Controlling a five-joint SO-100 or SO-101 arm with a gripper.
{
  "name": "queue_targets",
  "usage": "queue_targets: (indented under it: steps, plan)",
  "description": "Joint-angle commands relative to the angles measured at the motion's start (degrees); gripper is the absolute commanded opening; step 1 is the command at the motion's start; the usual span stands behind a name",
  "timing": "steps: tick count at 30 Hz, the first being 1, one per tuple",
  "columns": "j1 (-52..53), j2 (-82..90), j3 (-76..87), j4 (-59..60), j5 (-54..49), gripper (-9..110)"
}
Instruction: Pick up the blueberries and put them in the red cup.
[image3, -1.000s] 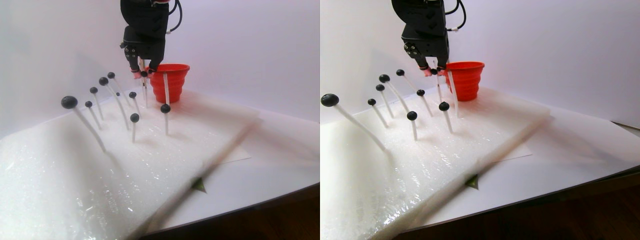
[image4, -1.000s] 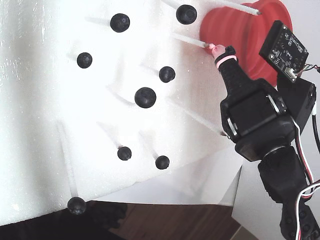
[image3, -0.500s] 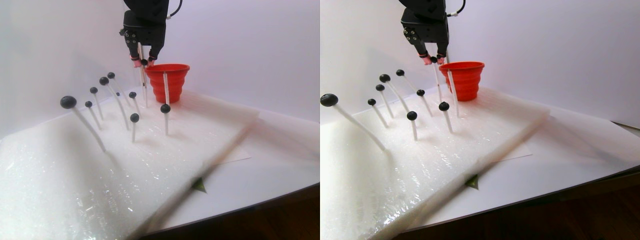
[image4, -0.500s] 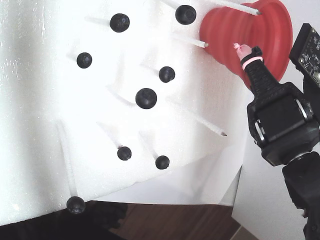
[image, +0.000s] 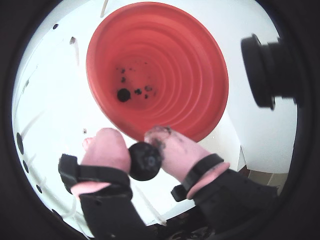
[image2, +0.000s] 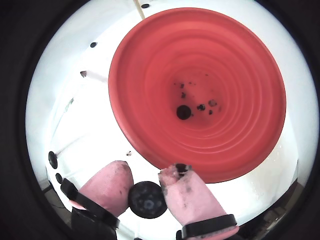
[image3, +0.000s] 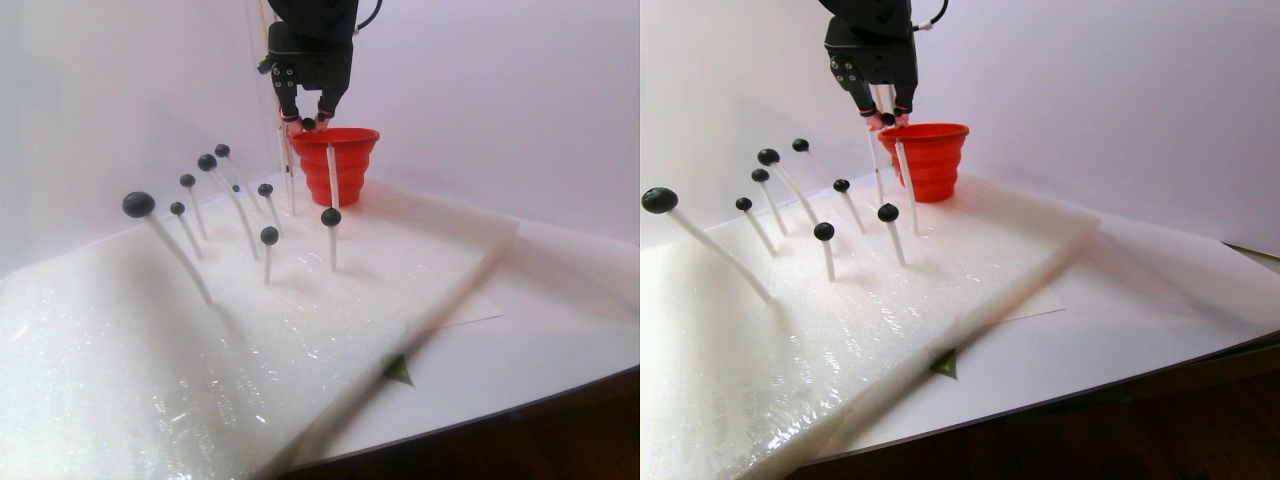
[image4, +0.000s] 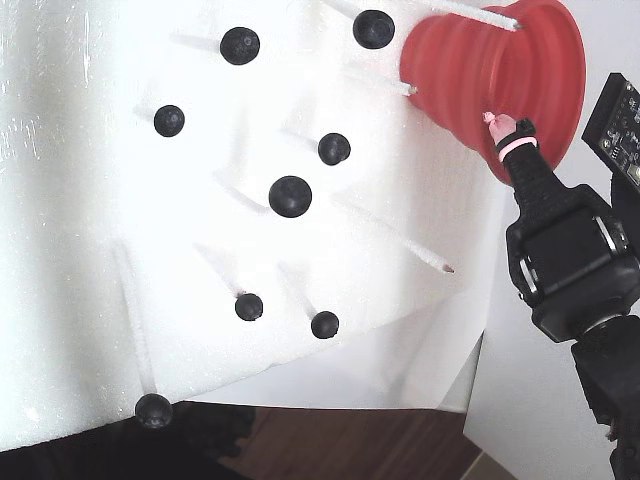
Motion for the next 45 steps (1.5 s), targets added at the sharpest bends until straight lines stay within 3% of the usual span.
queue_targets:
  steps: [1,17,23,45]
  plan:
    - [1.1,3.6,-5.8,0.0,-0.4,10]
    - [2.4,-1.4,-11.4,-1.8,-1.5,11]
    - [2.0,-1.5,-11.3,-2.2,-1.3,18]
    - [-2.7,7.3,-6.2,3.0,-2.2,16]
